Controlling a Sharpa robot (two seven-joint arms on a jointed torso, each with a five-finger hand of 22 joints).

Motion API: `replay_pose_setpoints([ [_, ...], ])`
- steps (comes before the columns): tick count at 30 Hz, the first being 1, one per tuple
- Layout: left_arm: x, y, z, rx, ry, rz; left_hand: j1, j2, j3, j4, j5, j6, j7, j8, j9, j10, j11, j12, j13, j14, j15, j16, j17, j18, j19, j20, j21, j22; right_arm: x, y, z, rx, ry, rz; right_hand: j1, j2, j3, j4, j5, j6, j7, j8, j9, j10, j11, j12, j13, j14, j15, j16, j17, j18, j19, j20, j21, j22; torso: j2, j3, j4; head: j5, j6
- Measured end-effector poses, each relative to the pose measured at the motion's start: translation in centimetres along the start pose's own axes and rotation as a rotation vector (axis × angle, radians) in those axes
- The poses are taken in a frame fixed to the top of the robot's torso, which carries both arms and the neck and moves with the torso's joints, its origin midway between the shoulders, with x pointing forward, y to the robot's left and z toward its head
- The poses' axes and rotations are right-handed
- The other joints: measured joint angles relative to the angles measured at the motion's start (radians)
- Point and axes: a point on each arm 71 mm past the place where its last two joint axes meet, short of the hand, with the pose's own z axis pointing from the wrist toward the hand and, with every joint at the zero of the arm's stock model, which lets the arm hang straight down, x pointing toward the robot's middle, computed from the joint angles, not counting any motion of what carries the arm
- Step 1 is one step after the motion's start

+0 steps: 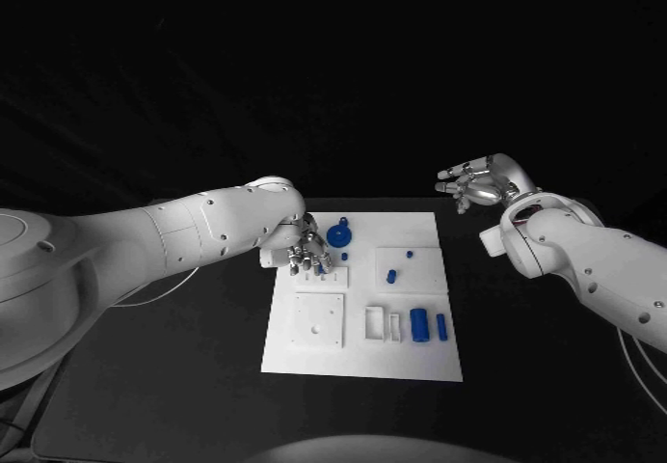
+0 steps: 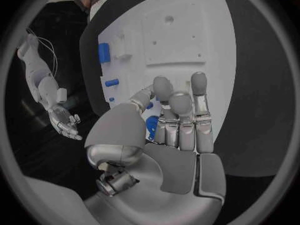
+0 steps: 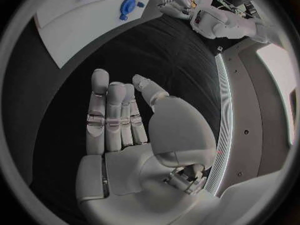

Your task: Assemble the parts on the task board

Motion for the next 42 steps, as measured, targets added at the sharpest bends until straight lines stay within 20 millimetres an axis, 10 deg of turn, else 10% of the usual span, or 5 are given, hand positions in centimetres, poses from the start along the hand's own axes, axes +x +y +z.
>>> replay_pose_setpoints([
  [42, 0.83, 0.71, 0.38, -0.011, -0.014, 0.019, -0.003, 0.005, 0.001, 0.001, -0.002, 0.0, 0.0, 0.0, 0.003, 0.0, 0.0, 0.0, 0.002, 0.004, 0.0, 0.0, 0.0, 0.0, 0.0, 0.0, 0.003, 0.0, 0.08, 0.0, 0.02, 0.006, 0.001, -0.001, 0.0, 0.0, 0.004, -0.004, 0.0, 0.0, 0.0, 0.0, 0.0, 0.0, 0.0, 0.004, -0.002, 0.0, 0.0, 0.0, -0.001, 0.0, 0.0, 0.0, -0.004, 0.001, 0.0, 0.0001, 0.0001, 0.0, -0.006],
])
